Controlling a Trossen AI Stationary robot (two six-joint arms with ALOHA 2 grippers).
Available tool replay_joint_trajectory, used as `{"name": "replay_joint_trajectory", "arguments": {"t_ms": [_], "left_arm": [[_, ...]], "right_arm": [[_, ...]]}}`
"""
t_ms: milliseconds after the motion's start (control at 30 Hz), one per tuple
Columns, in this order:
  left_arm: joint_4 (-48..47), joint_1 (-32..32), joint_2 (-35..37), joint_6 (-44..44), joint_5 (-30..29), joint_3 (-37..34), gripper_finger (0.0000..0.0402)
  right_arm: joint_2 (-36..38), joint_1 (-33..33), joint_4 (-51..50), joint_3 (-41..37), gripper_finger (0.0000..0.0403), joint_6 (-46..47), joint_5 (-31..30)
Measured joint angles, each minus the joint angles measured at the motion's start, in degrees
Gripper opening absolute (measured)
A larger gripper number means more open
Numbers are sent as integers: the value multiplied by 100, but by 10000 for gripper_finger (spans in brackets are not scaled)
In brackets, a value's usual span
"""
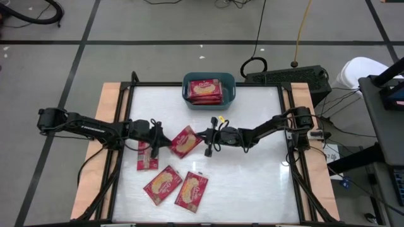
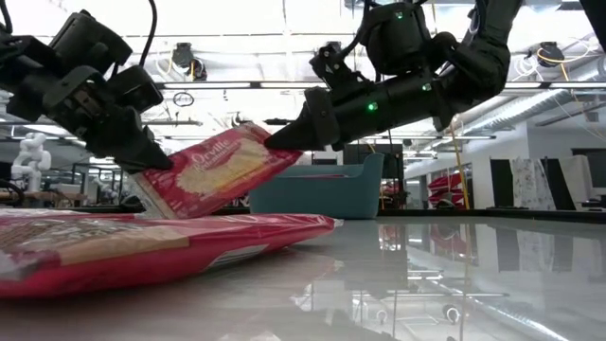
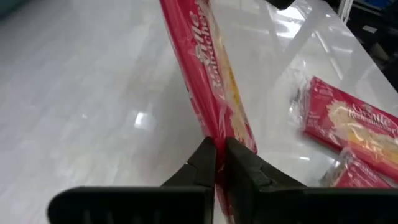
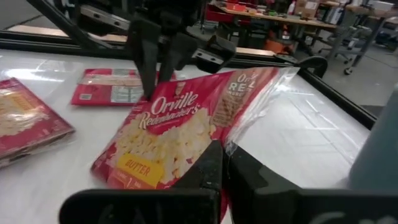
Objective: Sort popcorn bags into baskets
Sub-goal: Put the red popcorn bag into the green bin
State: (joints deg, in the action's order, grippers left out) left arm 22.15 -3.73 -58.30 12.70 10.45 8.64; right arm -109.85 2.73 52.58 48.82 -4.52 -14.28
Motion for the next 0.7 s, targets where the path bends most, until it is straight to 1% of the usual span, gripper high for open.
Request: {"name": "replay_joint_trajectory", "arguments": {"t_ms": [100, 167, 233, 333, 433, 533, 600, 700], "left_arm": [[54, -7, 0, -53, -67, 26, 28], [-25, -34, 0, -126, -111, 161, 24], [-222, -98, 0, -263, -122, 366, 15], [-969, -239, 2, -582, -181, 900, 14], [-2087, -400, 2, -1100, -328, 1608, 15], [-2802, -624, 2, -1642, -345, 2329, 14], [-3171, -812, 2, -1949, -354, 2780, 14], [-3632, -1105, -102, -2404, -496, 3460, 14]], "right_arm": [[95, -5, -64, -2, 0, -77, -131], [245, 24, -215, -2, 5, -40, -556], [494, 55, -479, -20, 19, -46, -916], [1035, 124, -1254, -124, 55, -17, -1549], [1701, 205, -2297, -287, 103, 202, -2251], [2397, 279, -3130, -503, 151, 484, -2766], [2819, 314, -3408, -743, 176, 777, -2915], [3401, 389, -3382, -1272, 203, 1236, -2907]]}}
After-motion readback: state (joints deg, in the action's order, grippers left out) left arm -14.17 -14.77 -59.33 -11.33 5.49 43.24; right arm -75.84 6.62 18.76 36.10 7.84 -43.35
